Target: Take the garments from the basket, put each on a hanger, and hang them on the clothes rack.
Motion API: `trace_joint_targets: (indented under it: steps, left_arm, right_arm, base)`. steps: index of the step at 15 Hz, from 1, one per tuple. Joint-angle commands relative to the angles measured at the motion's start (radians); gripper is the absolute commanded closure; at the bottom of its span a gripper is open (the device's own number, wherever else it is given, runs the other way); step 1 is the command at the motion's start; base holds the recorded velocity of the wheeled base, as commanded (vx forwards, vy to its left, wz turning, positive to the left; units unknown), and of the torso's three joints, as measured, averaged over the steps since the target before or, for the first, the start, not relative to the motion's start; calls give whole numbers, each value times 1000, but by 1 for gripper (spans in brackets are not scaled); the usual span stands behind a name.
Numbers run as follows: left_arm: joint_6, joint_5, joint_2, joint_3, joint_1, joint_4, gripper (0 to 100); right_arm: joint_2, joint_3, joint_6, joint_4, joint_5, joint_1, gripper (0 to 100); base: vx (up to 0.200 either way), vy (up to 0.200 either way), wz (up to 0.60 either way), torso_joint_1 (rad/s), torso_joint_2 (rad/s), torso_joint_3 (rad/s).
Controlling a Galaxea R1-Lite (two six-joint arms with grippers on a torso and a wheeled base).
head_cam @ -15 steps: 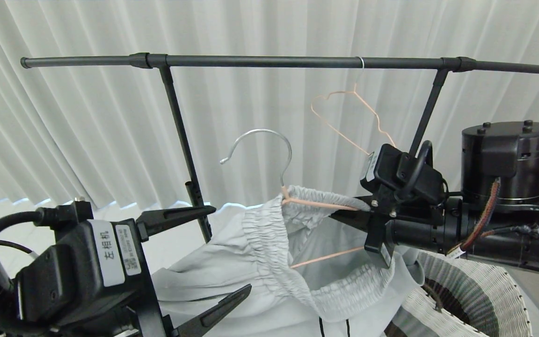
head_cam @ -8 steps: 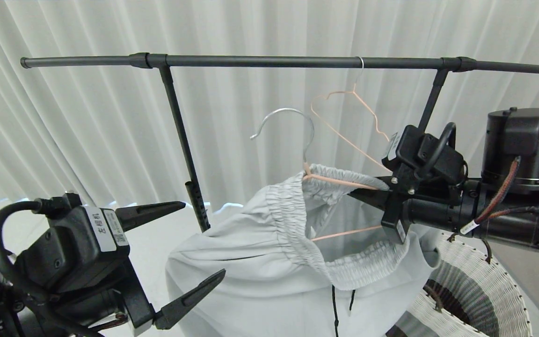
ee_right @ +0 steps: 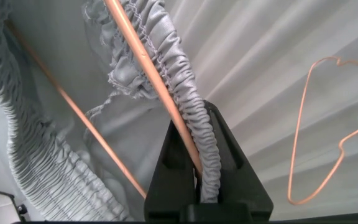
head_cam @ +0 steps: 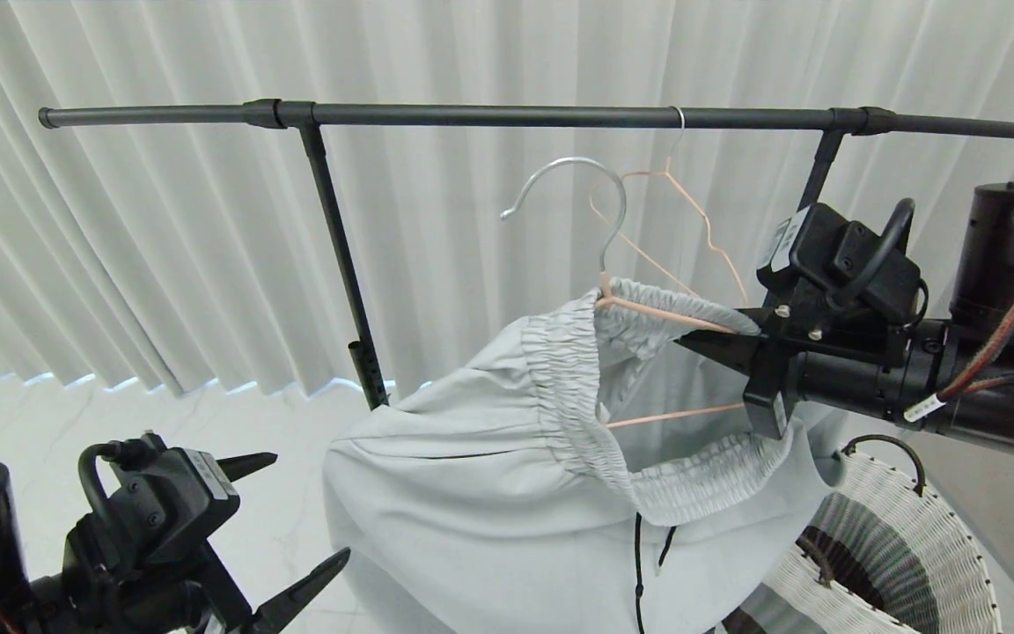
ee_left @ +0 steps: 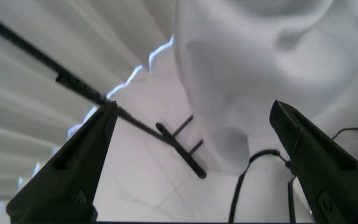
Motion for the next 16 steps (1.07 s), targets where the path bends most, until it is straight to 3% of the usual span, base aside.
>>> trace_joint_targets:
  steps: [1, 4, 5, 9, 13, 16]
  left_arm:
    - [-9, -2, 42, -20, 29, -1, 0]
    - [-26, -8, 72, -46, 23, -1, 0]
    - [-26, -8, 71, -46, 23, -1, 100]
    - [-27, -7, 69, -43, 34, -1, 100]
    - [-19, 3, 65, -1, 224, -1, 100]
    - [-15, 3, 52, 11, 261, -1, 100]
  right_arm:
    - [-13, -1, 0, -2, 1, 9, 100]
    - [-16, -1, 0, -10, 0, 22, 100]
    - [-16, -1, 0, -10, 0, 24, 100]
    - [-18, 1, 1, -10, -5, 21, 100]
    - [-41, 10, 3, 1, -8, -56, 100]
    - [-41, 8, 6, -1, -10, -65, 100]
  base:
    - [0, 0, 0, 0, 0, 0]
    - [0, 0, 0, 0, 0, 0]
    - [0, 0, 0, 0, 0, 0]
    - [0, 0, 0, 0, 0, 0]
    - [0, 0, 0, 0, 0, 0]
    - [0, 0, 0, 0, 0, 0]
